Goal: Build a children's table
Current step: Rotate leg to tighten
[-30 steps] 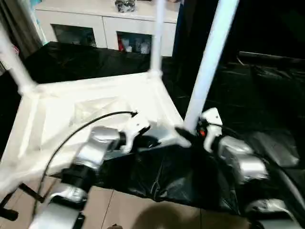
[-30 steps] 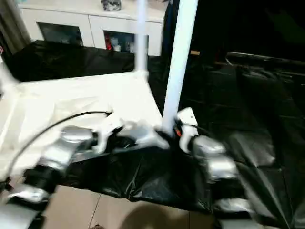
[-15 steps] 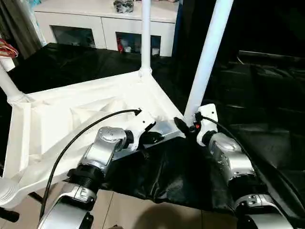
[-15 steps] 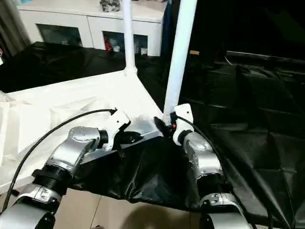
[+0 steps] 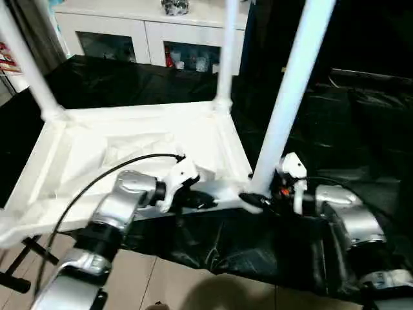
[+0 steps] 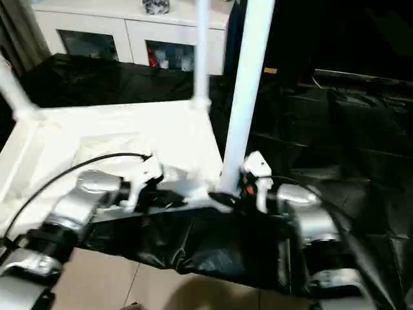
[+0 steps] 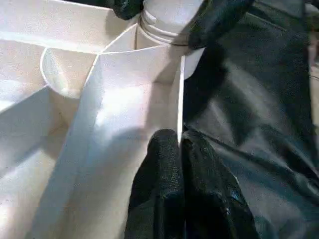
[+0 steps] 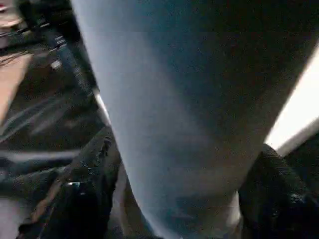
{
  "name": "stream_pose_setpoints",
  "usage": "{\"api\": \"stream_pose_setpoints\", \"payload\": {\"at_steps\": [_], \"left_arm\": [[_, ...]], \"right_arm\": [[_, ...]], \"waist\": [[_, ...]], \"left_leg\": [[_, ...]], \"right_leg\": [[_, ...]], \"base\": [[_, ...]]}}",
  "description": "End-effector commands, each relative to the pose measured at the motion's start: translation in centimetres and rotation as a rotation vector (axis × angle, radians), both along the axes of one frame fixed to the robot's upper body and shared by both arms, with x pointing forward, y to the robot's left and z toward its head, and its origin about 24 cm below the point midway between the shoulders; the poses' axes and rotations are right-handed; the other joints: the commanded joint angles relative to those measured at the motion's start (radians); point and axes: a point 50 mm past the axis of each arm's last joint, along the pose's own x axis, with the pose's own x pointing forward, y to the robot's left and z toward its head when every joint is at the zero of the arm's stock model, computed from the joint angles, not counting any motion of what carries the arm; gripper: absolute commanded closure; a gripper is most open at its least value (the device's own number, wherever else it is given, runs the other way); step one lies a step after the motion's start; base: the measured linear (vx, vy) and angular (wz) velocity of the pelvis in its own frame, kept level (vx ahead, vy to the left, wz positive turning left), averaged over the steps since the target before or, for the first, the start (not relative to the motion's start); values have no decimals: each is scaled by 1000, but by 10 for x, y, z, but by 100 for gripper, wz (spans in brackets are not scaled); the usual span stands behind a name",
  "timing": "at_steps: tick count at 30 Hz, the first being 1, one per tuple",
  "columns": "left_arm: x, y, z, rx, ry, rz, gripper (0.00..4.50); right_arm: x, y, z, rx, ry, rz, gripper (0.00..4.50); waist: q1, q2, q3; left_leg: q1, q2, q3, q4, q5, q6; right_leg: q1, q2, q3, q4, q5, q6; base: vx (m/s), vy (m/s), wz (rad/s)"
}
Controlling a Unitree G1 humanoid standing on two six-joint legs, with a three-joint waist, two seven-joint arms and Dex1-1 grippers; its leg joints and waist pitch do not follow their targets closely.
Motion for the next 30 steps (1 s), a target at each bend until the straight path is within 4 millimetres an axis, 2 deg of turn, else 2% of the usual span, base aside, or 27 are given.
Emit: {"api": "stream_pose_setpoints", "payload": {"at_steps": [1,4,6,13,19,22,23,26,30], "left_arm": [[-1,-7,8,-63,-19,-49,450],[-1,-4,9,-58,-11,-60,450],[-1,0,10,-50,-8,-67,450],[-2,4,12,-49,11,-88,450],[1,-2,10,-72,-10,-39,450],[7,-12,9,-96,-58,64,450],[7,-12,9,-97,-60,68,450],[13,-24,11,-118,-90,182,450],[18,-39,9,-101,-118,289,450]], "right_arm": [[-11,17,-3,23,59,170,153],[-13,18,-3,17,65,203,183],[-14,19,-5,1,62,227,192],[-15,23,-3,32,70,243,196],[-19,28,-9,57,70,204,196],[-14,33,-15,88,42,40,196],[-14,33,-15,89,42,35,196],[-5,40,-20,126,26,-150,196],[1,58,-27,115,27,-336,196]], "waist": [[6,-15,-51],[10,-15,-51],[14,-11,-51],[16,-10,-52],[17,-8,-52],[15,-9,-49],[15,-8,-49],[5,-11,-47],[-7,-6,-47]], "left_leg": [[0,70,-31,-63,-118,99],[-1,70,-30,-62,-109,102],[1,71,-30,-63,-112,97],[0,72,-31,-64,-117,83],[3,72,-31,-63,-117,80],[5,73,-32,-67,-135,68],[5,72,-33,-67,-142,63],[6,70,-35,-70,-151,45],[5,68,-36,-72,-153,39]], "right_leg": [[53,-106,67,-81,-228,-154],[52,-107,67,-78,-206,-163],[50,-107,66,-80,-214,-165],[53,-107,67,-78,-203,-170],[54,-107,68,-77,-183,-176],[51,-109,67,-82,-219,-169],[51,-109,67,-84,-234,-166],[50,-112,68,-92,-301,-146],[50,-110,69,-94,-303,-141]], "base": [[0,0,0],[0,0,0],[0,0,0],[0,0,0],[0,0,0],[0,0,0],[0,0,0],[0,0,0],[0,0,0]]}}
